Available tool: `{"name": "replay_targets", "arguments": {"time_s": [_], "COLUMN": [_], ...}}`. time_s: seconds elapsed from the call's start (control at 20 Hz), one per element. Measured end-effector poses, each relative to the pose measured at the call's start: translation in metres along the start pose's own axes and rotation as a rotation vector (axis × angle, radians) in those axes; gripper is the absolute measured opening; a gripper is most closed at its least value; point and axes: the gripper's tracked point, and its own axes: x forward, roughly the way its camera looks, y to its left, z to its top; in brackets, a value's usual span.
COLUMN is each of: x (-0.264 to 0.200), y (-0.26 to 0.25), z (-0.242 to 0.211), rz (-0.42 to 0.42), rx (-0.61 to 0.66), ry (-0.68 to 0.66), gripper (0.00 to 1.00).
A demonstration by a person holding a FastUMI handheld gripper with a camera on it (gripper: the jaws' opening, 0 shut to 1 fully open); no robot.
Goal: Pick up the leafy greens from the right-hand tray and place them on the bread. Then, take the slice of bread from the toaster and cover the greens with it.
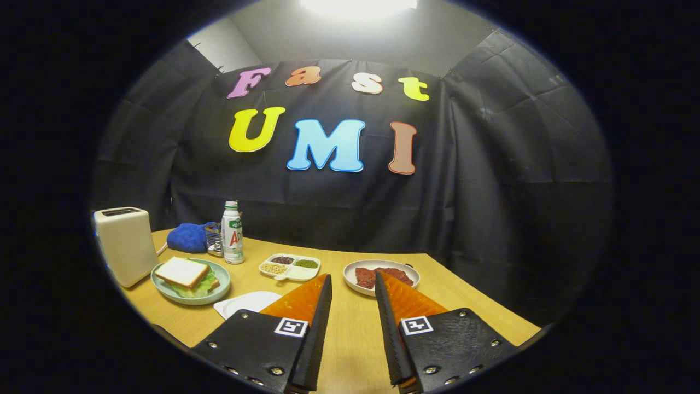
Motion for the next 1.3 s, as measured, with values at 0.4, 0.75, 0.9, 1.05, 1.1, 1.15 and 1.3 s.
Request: {"name": "replay_targets", "arguments": {"time_s": [0.4, 0.75, 0.9, 1.05, 1.1, 1.15, 1.3], "x": [0.003, 0.008, 0.014, 0.017, 0.018, 0.021, 0.031], "y": [-0.049, -0.097, -0.124, -0.146, -0.151, -0.16, -0.194], "z": [-0.014, -0.019, -0.016, -0.012, -0.013, -0.012, -0.015], "rz": [0.076, 0.095, 0.075, 0.07, 0.077, 0.075, 0.035], "rx": [0.077, 0.072, 0.024, 0.004, 0.012, 0.026, 0.072], "ry": [0.032, 0.015, -0.004, -0.029, -0.027, -0.027, -0.035], "gripper": [0.48, 0.48, 0.48, 0.48, 0.48, 0.48, 0.48]}}
